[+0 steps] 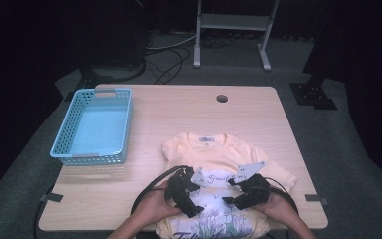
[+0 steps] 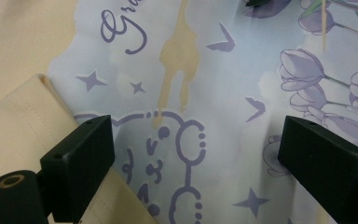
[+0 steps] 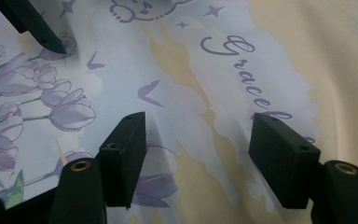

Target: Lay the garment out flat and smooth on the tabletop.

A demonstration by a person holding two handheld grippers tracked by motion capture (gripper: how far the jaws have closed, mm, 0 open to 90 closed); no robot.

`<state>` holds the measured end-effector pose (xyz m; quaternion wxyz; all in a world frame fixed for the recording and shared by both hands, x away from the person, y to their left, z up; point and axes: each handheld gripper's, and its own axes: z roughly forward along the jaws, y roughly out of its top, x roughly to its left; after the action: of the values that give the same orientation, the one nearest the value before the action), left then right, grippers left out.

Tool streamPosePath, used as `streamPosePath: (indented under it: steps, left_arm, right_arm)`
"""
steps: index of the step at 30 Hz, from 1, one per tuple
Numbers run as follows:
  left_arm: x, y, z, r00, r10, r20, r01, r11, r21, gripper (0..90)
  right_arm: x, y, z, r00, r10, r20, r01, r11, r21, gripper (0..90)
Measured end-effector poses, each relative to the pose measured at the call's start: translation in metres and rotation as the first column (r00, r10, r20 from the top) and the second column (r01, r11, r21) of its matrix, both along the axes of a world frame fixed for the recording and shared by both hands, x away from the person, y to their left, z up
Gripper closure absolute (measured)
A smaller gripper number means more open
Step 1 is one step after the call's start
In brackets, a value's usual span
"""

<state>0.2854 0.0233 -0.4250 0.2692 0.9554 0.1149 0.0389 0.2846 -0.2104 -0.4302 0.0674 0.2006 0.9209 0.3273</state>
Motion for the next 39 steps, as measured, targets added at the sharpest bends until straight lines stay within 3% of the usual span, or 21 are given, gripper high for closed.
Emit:
streamPosePath:
  steps: [13,21,29,34,39]
  left_arm:
    - [-0.005,-0.021,0.001,0.9992,-0.038,-0.010,0.038,0.9993,-0.008,10.5]
    - [0.007,-0.019,0.010,0.9984,-0.044,0.036,0.044,0.9990,-0.004,10.7]
    - [0.031,-0.017,0.013,0.9964,-0.058,0.062,0.055,0.9975,0.044,21.8]
    - [0.041,-0.018,0.012,0.9935,-0.098,0.058,0.093,0.9928,0.075,35.4]
    - [0.047,-0.017,0.014,0.9896,-0.141,0.026,0.139,0.9882,0.064,52.8]
  right_arm:
    - [-0.013,-0.025,-0.001,1.0000,0.006,0.004,-0.006,1.000,0.007,35.9]
    - [-0.015,-0.033,-0.002,0.9998,0.017,0.012,-0.017,1.000,0.015,35.9]
    - [-0.015,-0.034,-0.002,0.9998,0.019,0.006,-0.019,1.000,0.021,35.9]
    - [-0.015,-0.035,-0.002,0.9997,0.023,0.008,-0.023,0.999,0.024,35.9]
    - [-0.015,-0.035,-0.003,0.9996,0.026,0.010,-0.026,0.999,0.025,35.9]
